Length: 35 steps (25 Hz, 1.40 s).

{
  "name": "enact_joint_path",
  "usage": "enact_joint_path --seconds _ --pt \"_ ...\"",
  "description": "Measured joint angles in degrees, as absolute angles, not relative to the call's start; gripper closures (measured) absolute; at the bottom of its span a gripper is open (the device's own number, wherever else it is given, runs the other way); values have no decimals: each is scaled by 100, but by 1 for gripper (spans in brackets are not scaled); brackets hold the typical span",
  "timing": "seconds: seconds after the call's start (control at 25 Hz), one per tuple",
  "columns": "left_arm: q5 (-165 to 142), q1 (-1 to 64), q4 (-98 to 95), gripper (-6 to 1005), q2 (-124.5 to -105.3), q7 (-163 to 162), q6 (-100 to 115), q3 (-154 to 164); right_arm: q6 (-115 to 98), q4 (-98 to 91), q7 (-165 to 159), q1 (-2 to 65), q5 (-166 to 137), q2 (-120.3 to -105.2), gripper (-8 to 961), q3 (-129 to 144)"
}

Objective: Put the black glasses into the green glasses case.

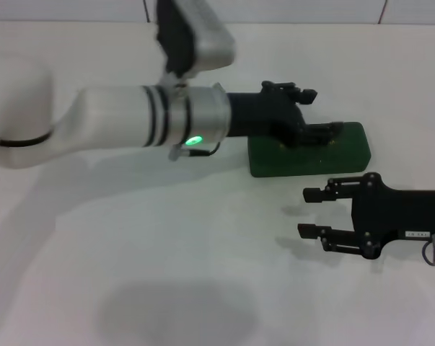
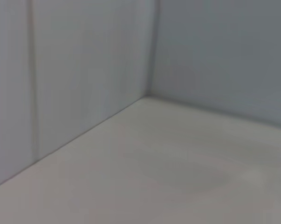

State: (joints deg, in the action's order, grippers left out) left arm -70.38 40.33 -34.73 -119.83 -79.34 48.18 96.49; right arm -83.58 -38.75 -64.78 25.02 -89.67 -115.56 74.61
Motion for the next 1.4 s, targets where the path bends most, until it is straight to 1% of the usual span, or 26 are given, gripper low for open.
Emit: enact_joint_path --seconds 0.08,0.12,0.16,0.2,0.24,0.4,0.48,0.6,0.84,1.04,1.24,1.4 --pt "-7041 3828 -3487 240 -11904 -7672 5562 9322 -8409 -3905 -6472 2516 -8916 -11573 400 7435" --pt "-7051 3659 -3516 240 -11837 -7493 6089 9102 -8434 -3911 -6464 2531 -8909 -11577 399 7434" --pt "-7060 3316 -3559 240 -11682 -7178 6965 8688 -8464 -3913 -6439 2549 -8907 -11577 398 7435" --pt "-7060 3129 -3571 240 -11606 -6996 7450 8455 -8513 -3918 -6398 2572 -8900 -11585 397 7443" --pt "-7060 3129 -3571 240 -11606 -6996 7450 8455 -8548 -3918 -6365 2587 -8899 -11592 396 7449" --pt "-7061 2495 -3553 240 -11310 -6372 9058 7798 -8769 -3893 -6091 2607 -8683 -11610 392 7461" --pt "-7060 2240 -3548 240 -11219 -6160 9497 7637 -8976 -3857 -5910 2601 -8495 -11598 298 7459" --pt "-7059 1979 -3543 240 -11222 -5922 9777 7433 -9268 -3770 -5654 2617 -8337 -11580 157 7391" --pt "-7289 1926 -3525 240 -11291 -5843 9796 7359 -9343 -3479 -5225 2780 -7978 -11585 116 7356" --pt "-7312 2145 -3265 240 -11299 -5759 9621 7339 -9346 -3152 -4765 2879 -7542 -11592 120 7358" --pt "-7329 2433 -2901 240 -11378 -5765 9533 7086 -9324 -2972 -4704 3025 -7477 -11592 124 7362" --pt "-7330 2465 -2871 240 -11387 -5794 9550 7062 -9272 -2957 -4703 3056 -7477 -11577 128 7361"
